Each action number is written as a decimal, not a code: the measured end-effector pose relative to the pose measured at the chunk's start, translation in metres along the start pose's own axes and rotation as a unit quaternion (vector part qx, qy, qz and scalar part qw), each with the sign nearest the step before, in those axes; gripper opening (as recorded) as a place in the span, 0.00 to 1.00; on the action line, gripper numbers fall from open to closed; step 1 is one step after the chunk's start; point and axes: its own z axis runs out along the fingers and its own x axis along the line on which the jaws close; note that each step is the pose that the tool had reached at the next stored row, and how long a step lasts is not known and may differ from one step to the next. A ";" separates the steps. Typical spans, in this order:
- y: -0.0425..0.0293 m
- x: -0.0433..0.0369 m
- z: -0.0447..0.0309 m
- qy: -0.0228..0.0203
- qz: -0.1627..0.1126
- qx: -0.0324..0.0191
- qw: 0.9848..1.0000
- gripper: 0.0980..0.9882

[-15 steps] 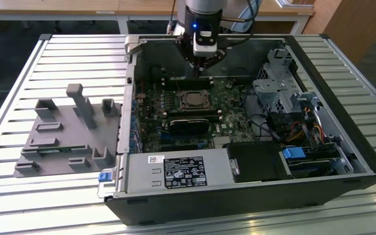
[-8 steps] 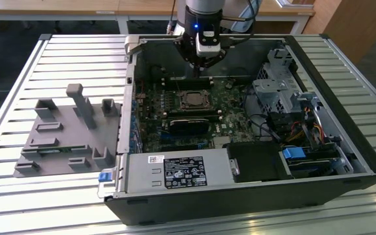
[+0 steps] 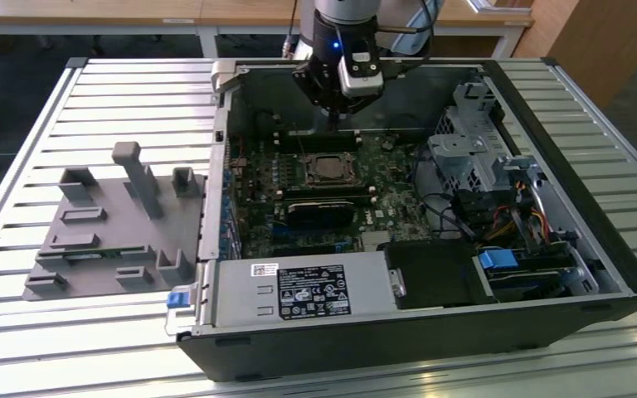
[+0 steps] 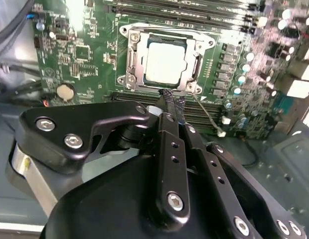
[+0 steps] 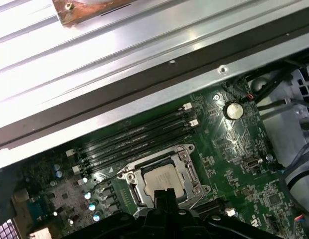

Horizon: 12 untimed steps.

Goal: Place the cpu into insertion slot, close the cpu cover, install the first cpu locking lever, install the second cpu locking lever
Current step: 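Install the first cpu locking lever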

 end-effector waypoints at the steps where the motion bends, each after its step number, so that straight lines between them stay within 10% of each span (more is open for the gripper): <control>1: 0.0000 0.0000 0.0000 0.000 -0.009 0.000 1.000 0.03; 12: 0.0000 0.0000 0.0001 0.001 -0.108 0.000 0.994 0.03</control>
